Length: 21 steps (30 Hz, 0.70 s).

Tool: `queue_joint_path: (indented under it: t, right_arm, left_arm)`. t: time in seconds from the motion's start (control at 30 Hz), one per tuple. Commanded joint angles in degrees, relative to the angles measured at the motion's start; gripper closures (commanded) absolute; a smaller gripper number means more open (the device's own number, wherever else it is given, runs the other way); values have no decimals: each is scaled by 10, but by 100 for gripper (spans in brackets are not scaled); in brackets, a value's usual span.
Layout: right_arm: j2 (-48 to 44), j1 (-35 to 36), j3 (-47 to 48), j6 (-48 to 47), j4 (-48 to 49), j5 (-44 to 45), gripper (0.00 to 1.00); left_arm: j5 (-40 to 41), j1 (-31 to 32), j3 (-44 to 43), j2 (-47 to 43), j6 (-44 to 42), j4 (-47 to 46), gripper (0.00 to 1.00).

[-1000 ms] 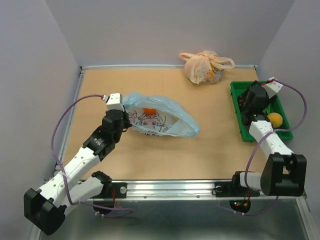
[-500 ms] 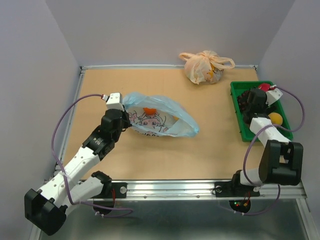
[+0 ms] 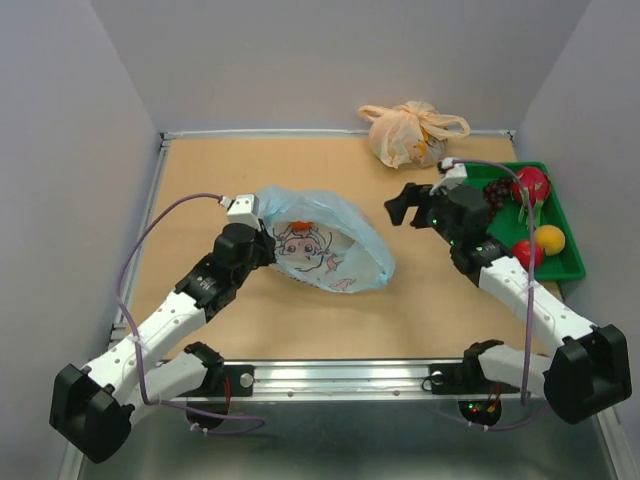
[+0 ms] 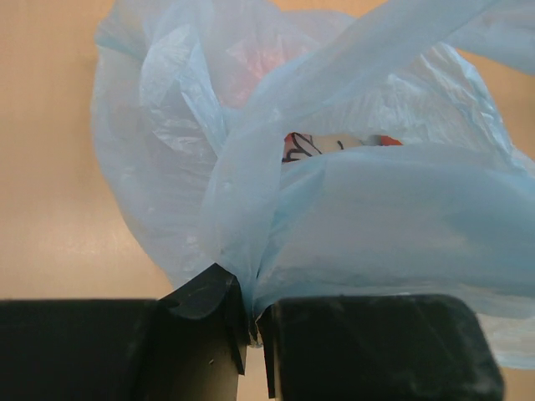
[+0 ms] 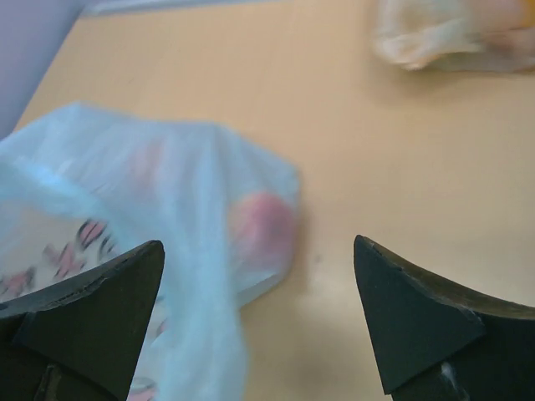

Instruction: Untie the knot of the plastic bag and take out the fruit

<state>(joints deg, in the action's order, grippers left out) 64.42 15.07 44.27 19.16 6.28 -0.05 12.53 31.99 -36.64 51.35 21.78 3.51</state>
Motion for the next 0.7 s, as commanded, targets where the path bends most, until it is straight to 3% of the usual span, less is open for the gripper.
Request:
queue_joint_path:
  t: [0.0,0.03,0.23,0.33,0.4,0.57,0.67]
  right_arm:
    - [4,103,36,-74,5,-100,2]
    - [15,156,41,-83,5,-100,3]
    - [87,294,57,-106,12,-24,4]
    - [134,309,55,-95,34,-17,7]
    - [154,313,40,-86,57,-33,8]
    - [187,312,4,-48,149,22,8]
    - [197,312,-15,-10,187,88,8]
  left_arm:
    - [3,37,27,-12,67,-14,81]
    - [8,44,34,-15,76,-15,81]
    - [31,65,68,-46,117,-18,81]
    - [52,65,58,-49,103,-16,88]
    - [78,65,28,-36,78,-8,100]
    - [86,80,-104,32,29,-3,100]
    - [86,136,-169,93,19,-3,100]
